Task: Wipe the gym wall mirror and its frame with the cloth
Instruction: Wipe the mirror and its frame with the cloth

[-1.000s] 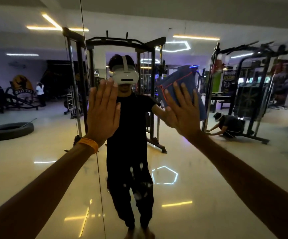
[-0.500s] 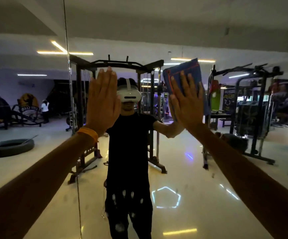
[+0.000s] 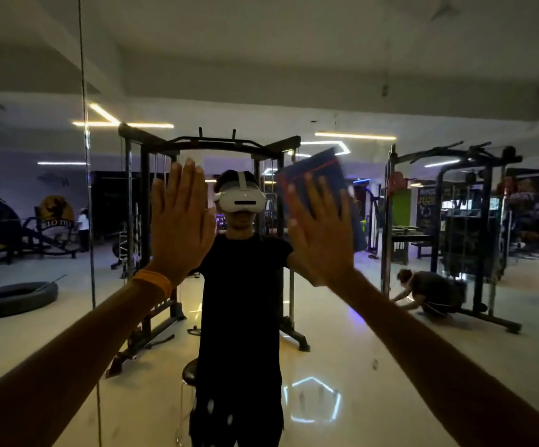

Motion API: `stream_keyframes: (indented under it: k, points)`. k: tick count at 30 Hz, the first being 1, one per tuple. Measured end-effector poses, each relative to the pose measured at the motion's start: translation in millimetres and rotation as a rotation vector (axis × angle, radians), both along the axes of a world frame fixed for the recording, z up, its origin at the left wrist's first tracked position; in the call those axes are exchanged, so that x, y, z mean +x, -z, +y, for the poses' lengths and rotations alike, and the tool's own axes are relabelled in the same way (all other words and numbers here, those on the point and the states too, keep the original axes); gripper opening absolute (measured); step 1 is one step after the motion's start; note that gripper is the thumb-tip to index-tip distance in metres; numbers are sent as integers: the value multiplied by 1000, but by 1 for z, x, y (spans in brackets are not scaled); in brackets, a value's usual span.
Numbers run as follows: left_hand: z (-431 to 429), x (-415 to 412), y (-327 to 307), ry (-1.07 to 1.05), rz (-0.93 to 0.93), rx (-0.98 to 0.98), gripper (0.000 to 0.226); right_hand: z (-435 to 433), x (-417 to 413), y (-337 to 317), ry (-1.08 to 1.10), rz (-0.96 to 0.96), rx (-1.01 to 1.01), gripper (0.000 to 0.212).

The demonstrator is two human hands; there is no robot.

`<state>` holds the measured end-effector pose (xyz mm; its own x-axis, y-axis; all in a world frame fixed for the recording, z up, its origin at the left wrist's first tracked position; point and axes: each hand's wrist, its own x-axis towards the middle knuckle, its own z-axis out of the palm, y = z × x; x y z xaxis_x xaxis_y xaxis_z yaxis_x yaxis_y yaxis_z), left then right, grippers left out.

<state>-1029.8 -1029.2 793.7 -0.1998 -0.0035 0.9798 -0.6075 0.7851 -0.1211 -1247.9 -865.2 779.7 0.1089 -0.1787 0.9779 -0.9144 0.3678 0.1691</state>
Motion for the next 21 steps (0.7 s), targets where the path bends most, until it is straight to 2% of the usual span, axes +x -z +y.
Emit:
stream_keyframes:
  k: [2, 5, 7, 9, 11, 13, 16, 18, 20, 21]
  points:
    - [8, -7, -1, 36, -3, -30, 68, -10, 9, 38, -12, 184, 174, 54]
    - [17, -17, -8, 67, -18, -83, 67, 6, -14, 24, -15, 347, 268, 55]
    - [17, -21, -15, 64, -4, -61, 67, 21, -37, -6, -1, 274, 170, 55]
    - [13, -25, -19, 44, 17, -31, 67, 36, -58, -34, 3, 68, 17, 56]
    - [11, -27, -19, 17, 30, -39, 68, 33, -57, -35, -23, -79, -82, 58]
    - [12, -29, -17, 11, 35, -52, 68, 17, -39, -9, -26, -25, -51, 56]
    - [11, -29, -17, -14, 38, -66, 68, 9, -35, 32, -17, 289, 194, 54]
    - [14, -29, -16, -11, 60, -58, 67, 24, -52, 18, -16, 410, 285, 54]
    - [21, -32, -15, 14, 74, -46, 68, 38, -73, -10, 0, 366, 207, 55]
    - [24, -35, -15, 27, 65, -54, 68, 46, -82, -27, 21, 261, 127, 56]
